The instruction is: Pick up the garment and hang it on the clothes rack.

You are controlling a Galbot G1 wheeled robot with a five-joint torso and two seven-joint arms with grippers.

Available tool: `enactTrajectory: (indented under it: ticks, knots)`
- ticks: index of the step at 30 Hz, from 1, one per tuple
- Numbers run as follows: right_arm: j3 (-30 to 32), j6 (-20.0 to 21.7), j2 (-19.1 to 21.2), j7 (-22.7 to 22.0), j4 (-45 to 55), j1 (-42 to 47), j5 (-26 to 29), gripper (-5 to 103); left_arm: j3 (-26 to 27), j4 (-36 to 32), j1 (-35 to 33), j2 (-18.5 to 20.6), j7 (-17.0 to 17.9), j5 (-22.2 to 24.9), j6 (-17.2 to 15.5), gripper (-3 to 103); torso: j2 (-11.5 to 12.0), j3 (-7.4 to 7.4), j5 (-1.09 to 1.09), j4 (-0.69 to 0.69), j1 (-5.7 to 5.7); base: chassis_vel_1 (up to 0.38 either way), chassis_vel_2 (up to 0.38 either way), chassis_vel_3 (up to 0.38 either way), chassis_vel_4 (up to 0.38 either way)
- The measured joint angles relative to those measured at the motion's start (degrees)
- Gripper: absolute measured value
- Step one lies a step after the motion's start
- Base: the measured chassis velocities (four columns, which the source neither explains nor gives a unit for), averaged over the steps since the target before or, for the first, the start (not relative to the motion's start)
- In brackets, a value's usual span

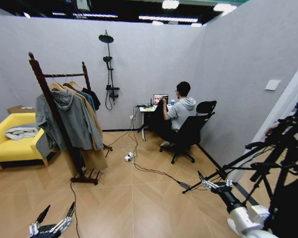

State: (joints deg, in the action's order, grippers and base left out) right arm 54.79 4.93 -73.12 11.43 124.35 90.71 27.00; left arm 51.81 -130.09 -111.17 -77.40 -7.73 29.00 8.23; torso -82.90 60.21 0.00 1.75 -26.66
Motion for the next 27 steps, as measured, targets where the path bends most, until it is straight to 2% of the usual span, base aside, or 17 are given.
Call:
enactTrajectory:
  ticks: [27]
  knots:
    - [0.0,0.0,0.0,0.0,0.0,0.0,0.0,100,0.0,0.0,0.0,0.0,0.0,0.0,0.0,100,0.0,0.0,0.0,0.0,0.0,0.0,0.0,0.0,0.0]
